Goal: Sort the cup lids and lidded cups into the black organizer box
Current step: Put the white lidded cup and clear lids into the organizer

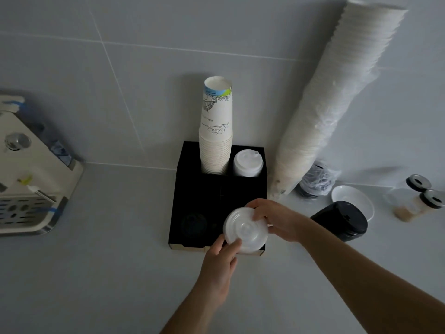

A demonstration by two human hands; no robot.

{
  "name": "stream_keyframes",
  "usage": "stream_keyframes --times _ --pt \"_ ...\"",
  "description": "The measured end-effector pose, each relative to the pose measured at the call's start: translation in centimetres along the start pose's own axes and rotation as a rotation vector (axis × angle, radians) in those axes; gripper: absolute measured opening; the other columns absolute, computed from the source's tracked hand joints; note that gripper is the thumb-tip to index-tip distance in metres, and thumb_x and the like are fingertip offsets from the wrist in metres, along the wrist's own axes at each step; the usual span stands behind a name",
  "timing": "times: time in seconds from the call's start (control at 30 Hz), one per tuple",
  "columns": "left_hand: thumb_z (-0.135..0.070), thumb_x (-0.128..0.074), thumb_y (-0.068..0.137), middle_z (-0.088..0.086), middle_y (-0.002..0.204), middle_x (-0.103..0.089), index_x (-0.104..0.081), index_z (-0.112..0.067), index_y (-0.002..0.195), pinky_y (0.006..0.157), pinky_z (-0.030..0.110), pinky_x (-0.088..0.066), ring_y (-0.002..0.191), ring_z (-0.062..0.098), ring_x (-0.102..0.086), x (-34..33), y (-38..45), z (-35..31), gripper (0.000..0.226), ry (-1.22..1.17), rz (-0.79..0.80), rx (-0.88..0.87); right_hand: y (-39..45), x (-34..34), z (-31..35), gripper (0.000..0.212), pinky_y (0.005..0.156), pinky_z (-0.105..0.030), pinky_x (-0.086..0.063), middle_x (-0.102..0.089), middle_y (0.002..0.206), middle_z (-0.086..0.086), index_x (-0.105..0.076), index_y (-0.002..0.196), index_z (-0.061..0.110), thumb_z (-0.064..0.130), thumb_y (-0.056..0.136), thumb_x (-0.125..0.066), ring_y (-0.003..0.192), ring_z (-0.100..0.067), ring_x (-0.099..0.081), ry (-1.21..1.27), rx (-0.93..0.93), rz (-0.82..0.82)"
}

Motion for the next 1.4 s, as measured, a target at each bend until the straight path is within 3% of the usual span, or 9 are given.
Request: stream_keyframes --times 0.1,0.2,0.63,0.77,0.97,1.03,1.17,1.3,1.4 --pt "-0.028 -0.070 0.081 -0.011 0.114 -0.064 -0.062 -0.037 0.104 0.108 0.030 -0.036 0.113 0.005 -0.054 -0.3 1.1 -0.2 0.026 -0.043 -0.003 0.026 1.9 0.4 0.2 0.053 0.074 -0.030 -0.048 -0.062 0.113 -0.009 -0.063 0.115 0.015 0.016 0.063 -0.057 0.103 -0.024 -0.059 0.013 -0.036 -0.013" --pt "-0.027 -0.067 0.086 -0.007 0.118 -0.060 -0.057 -0.028 0.123 0.113 0.034 -0.033 0.122 0.012 -0.048 -0.2 2.5 0.0 0.039 -0.087 -0.068 0.053 3.6 0.8 -0.4 0.042 0.077 -0.032 -0.050 -0.062 0.121 -0.014 -0.065 0.112 0.016 0.014 0.071 -0.056 0.110 -0.029 -0.060 0.081 -0.082 -0.038" --pt "-0.036 -0.069 0.080 0.003 0.140 -0.051 -0.040 -0.014 0.142 0.106 0.032 -0.034 0.128 0.016 -0.045 1.3 6.1 1.2 0.073 0.072 -0.209 0.146 5.5 0.0 -1.7 0.068 0.115 -0.042 -0.036 -0.049 0.146 -0.008 -0.045 0.146 0.021 0.009 0.079 -0.053 0.134 -0.026 -0.045 -0.154 -0.080 -0.134" --pt "-0.030 -0.065 0.085 0.005 0.132 -0.055 -0.045 -0.012 0.138 0.095 0.030 -0.035 0.120 0.018 -0.050 1.7 6.8 1.4 0.060 0.105 -0.269 0.172 4.4 0.7 -1.9 0.061 0.106 -0.041 -0.045 -0.061 0.132 -0.006 -0.056 0.137 0.022 0.015 0.077 -0.057 0.118 -0.023 -0.057 -0.095 -0.054 -0.183" --pt "-0.030 -0.061 0.087 0.005 0.122 -0.057 -0.047 -0.009 0.133 0.087 0.030 -0.035 0.106 0.017 -0.052 1.6 7.9 1.4 0.052 0.180 -0.292 0.205 0.3 5.4 -2.2 0.021 0.099 -0.041 -0.052 -0.074 0.105 0.001 -0.074 0.088 0.033 0.015 0.088 -0.063 0.103 -0.022 -0.067 0.045 0.113 -0.457" --pt "-0.027 -0.061 0.087 0.004 0.115 -0.058 -0.051 -0.008 0.128 0.085 0.029 -0.035 0.100 0.017 -0.052 1.5 8.2 1.2 0.046 0.199 -0.296 0.213 -0.9 6.3 -3.3 0.020 0.104 -0.041 -0.049 -0.073 0.111 0.002 -0.074 0.102 0.030 0.020 0.090 -0.062 0.109 -0.021 -0.066 0.042 0.114 -0.535" --pt "-0.030 -0.061 0.088 0.003 0.111 -0.054 -0.049 -0.009 0.130 0.084 0.030 -0.037 0.099 0.018 -0.050 0.5 9.0 0.9 0.049 0.242 -0.277 0.202 -0.8 4.2 -6.4 0.039 0.111 -0.044 -0.042 -0.064 0.129 -0.004 -0.060 0.133 0.016 0.023 0.095 -0.059 0.121 -0.019 -0.058 0.126 0.020 -0.421" --pt "-0.033 -0.060 0.086 0.007 0.121 -0.059 -0.049 -0.012 0.134 0.084 0.031 -0.043 0.104 0.022 -0.055 -0.5 9.4 0.6 0.054 0.286 -0.274 0.176 -0.4 2.0 -7.1 0.024 0.077 -0.019 -0.056 -0.077 0.097 0.010 -0.071 0.099 0.029 0.018 0.101 -0.049 0.093 -0.002 -0.070 0.298 0.012 -0.270" --pt "-0.034 -0.059 0.084 0.008 0.122 -0.062 -0.052 -0.012 0.133 0.089 0.033 -0.047 0.109 0.024 -0.058 -0.6 9.2 0.6 0.054 0.297 -0.272 0.162 -0.7 1.7 -7.0 0.025 0.074 -0.017 -0.052 -0.078 0.093 0.016 -0.072 0.099 0.029 0.021 0.101 -0.049 0.091 0.002 -0.070 0.337 0.010 -0.250"
Point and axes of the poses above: each hand's wrist, its own y-axis towards the middle knuckle, its own x-axis out of the back of the hand, z = x × y, the point moved 9 cm from there along y, towards the middle knuckle
